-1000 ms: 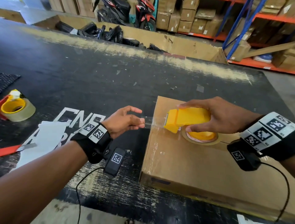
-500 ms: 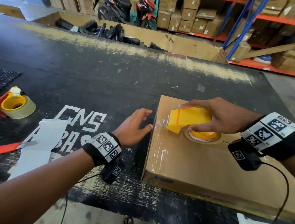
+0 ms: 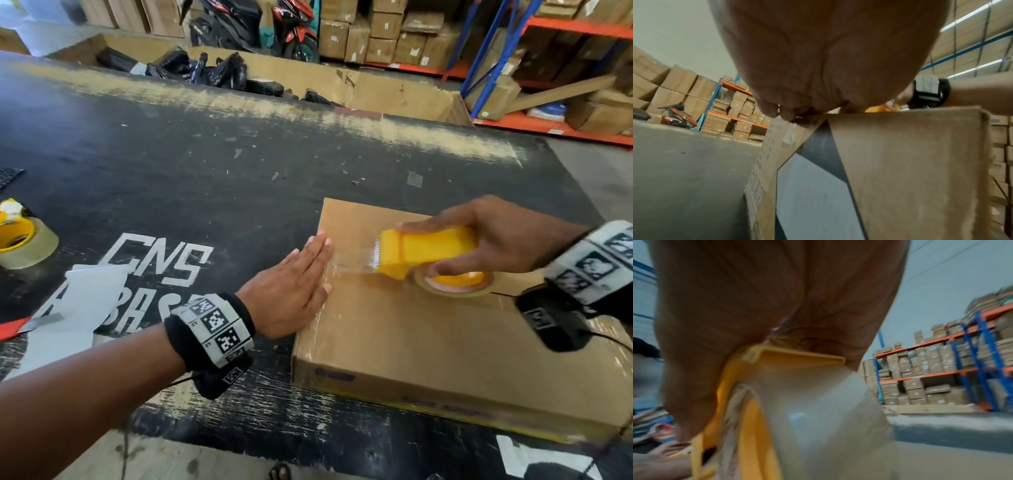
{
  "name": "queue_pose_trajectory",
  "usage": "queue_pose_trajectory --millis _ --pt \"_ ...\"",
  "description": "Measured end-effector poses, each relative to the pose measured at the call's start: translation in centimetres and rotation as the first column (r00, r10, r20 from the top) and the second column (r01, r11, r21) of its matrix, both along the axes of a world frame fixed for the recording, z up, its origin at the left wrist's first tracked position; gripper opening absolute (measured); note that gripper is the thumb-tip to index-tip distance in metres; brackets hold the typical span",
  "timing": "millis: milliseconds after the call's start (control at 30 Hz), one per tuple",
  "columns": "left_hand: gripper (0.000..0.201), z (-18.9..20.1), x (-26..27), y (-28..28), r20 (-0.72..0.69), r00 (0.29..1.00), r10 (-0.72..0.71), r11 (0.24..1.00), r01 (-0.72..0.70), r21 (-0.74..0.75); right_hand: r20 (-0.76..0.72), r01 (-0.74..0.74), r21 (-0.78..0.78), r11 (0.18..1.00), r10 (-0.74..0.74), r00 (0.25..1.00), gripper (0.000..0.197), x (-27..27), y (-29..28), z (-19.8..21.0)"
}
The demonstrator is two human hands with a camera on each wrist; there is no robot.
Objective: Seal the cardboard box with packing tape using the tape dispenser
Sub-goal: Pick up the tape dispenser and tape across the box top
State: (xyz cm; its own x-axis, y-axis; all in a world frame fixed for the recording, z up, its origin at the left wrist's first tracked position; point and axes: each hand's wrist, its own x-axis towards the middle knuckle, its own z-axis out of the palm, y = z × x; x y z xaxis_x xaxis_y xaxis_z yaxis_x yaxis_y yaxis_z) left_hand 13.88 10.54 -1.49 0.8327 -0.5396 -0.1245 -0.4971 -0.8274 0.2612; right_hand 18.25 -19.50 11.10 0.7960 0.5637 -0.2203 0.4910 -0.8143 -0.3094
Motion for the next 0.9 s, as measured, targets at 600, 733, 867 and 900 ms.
queue_pose_trajectory --millis 600,733,867,900 --pt "0.108 6.4 0.0 -6.8 -0.175 0.975 0.139 0.916 -0.059 0.398 -0.037 0.049 0.072 0.996 -0.046 0.998 0.071 -2.1 -17.8 -1.0" --pt "0.099 6.4 -1.8 -15.7 -0.165 0.984 0.064 0.952 -0.011 0.306 0.017 -0.041 0.019 0.999 0.041 0.999 0.074 -1.2 -18.1 -1.3" --pt "0.103 4.4 -1.7 -21.6 -0.21 0.97 0.126 0.951 -0.058 0.304 0.029 -0.086 -0.044 0.995 0.087 0.996 0.068 -0.6 -17.6 -1.2" --pt "0.105 4.0 -1.5 -22.4 -0.221 0.964 0.149 0.945 -0.073 0.319 0.036 -0.098 -0.067 0.993 0.101 0.994 0.067 -0.5 -17.3 -1.2"
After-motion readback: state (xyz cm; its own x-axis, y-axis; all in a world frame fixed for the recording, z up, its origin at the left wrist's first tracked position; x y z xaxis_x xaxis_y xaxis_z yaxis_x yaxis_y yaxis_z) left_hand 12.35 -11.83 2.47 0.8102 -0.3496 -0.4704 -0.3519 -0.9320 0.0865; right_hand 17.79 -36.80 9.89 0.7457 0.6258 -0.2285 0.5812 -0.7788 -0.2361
